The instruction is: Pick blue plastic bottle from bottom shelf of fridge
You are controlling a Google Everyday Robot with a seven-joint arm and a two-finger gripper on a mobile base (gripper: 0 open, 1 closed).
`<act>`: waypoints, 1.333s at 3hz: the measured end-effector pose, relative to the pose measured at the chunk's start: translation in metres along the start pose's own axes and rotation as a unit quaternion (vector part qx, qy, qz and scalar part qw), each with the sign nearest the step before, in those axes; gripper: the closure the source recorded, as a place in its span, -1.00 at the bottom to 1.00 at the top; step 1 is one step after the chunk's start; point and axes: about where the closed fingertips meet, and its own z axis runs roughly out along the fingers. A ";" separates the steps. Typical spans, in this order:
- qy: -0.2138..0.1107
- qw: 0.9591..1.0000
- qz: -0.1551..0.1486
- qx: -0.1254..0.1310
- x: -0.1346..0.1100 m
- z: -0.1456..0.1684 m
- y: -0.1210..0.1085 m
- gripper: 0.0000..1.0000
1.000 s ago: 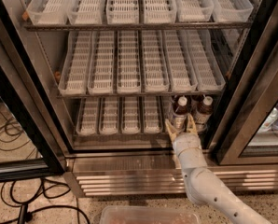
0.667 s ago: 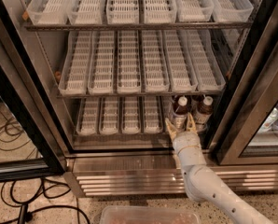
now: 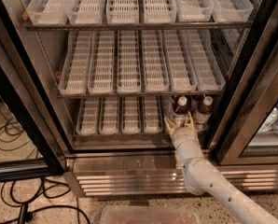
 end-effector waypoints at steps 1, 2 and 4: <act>0.001 1.000 0.000 -0.001 0.000 0.000 0.000 -0.08; 0.001 1.000 0.002 -0.003 0.000 0.001 -0.001 0.30; 0.001 1.000 0.002 -0.003 0.000 0.001 -0.001 1.00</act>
Offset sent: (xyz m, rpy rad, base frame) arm 0.0147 -0.0030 -0.0067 0.0307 0.0239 0.0289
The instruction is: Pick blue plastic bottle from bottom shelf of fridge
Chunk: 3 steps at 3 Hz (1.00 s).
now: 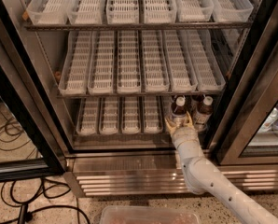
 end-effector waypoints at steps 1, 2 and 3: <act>0.000 1.000 0.000 0.000 -0.001 -0.001 0.000 1.00; -0.025 0.999 0.028 -0.007 -0.014 -0.018 -0.002 1.00; -0.054 0.997 0.054 -0.032 -0.045 -0.047 -0.002 1.00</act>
Offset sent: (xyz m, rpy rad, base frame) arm -0.0466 -0.0004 0.0351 0.1533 -0.0991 0.0590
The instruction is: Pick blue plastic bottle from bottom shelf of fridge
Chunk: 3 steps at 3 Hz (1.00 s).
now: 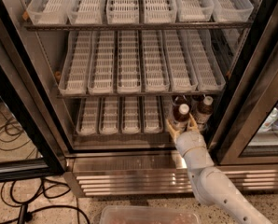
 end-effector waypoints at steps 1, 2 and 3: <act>-0.025 0.999 0.022 -0.029 -0.033 -0.024 0.005 1.00; -0.008 0.998 0.014 -0.057 -0.037 -0.050 0.012 1.00; -0.006 0.998 0.014 -0.058 -0.036 -0.052 0.012 1.00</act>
Offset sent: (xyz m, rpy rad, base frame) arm -0.1009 0.0075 0.0461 -0.0917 0.0900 0.1926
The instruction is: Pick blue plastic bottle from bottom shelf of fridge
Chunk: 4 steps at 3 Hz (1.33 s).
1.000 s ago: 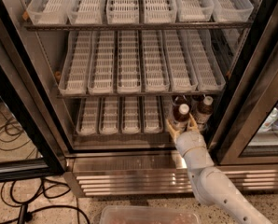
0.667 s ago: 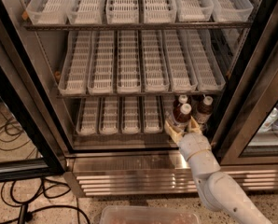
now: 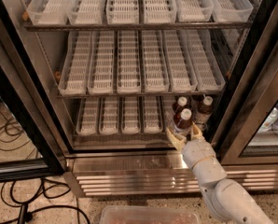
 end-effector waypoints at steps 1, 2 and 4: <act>0.033 0.999 -0.011 -0.025 0.004 -0.024 0.002 1.00; 0.038 0.998 -0.042 -0.042 -0.017 -0.027 0.005 1.00; 0.051 0.995 -0.045 -0.072 -0.005 -0.041 0.016 1.00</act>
Offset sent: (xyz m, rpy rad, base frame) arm -0.0180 -0.0038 -0.0040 -0.0335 0.0482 0.0302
